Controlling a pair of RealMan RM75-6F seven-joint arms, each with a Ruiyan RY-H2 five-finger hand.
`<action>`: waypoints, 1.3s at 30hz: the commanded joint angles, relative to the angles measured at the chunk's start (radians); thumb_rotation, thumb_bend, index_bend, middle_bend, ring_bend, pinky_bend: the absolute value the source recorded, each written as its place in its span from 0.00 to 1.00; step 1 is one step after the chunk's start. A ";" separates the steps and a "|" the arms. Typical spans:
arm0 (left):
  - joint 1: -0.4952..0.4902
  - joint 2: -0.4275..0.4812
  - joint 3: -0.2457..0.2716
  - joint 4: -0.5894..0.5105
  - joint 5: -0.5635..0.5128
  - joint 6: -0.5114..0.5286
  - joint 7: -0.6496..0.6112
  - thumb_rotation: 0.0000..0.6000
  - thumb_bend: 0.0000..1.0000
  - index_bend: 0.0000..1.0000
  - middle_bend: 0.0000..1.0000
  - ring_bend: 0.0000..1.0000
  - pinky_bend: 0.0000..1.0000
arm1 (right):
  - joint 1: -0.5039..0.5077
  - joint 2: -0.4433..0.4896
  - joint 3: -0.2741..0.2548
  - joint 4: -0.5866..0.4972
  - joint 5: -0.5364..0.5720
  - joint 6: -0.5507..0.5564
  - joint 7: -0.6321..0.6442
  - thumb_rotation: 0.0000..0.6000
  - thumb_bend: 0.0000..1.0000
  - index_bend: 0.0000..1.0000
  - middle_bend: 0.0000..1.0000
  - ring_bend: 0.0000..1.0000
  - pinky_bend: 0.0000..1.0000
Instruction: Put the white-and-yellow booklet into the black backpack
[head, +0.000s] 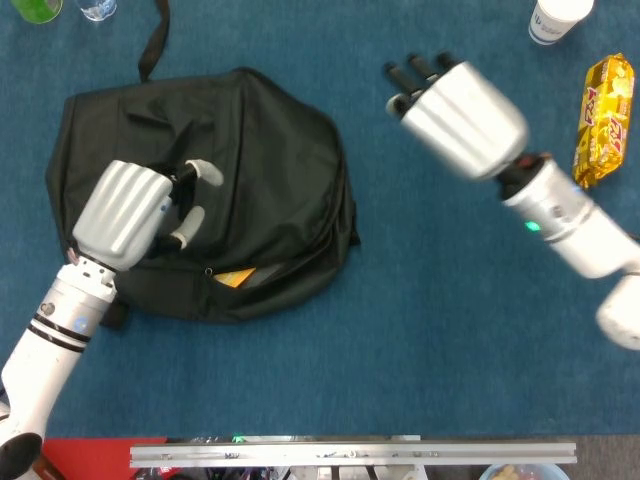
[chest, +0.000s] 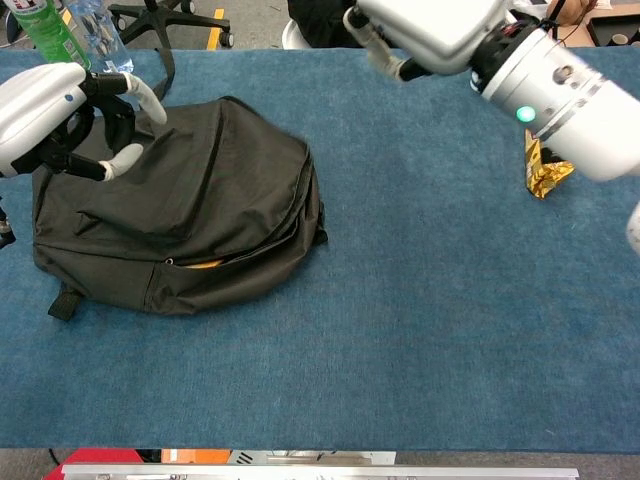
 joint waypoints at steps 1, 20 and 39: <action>-0.007 0.005 0.004 -0.014 0.004 -0.010 0.013 1.00 0.38 0.28 0.45 0.43 0.63 | -0.043 0.057 0.008 -0.039 0.019 0.032 0.021 1.00 0.32 0.18 0.39 0.38 0.64; 0.051 0.003 -0.022 0.106 -0.030 0.098 -0.004 1.00 0.38 0.31 0.42 0.39 0.54 | -0.286 0.313 -0.067 -0.203 0.127 0.107 0.029 1.00 0.32 0.32 0.45 0.38 0.64; 0.254 0.047 0.066 0.203 0.014 0.317 -0.035 1.00 0.38 0.34 0.41 0.39 0.50 | -0.615 0.361 -0.166 -0.125 0.097 0.354 0.261 1.00 0.33 0.40 0.50 0.41 0.63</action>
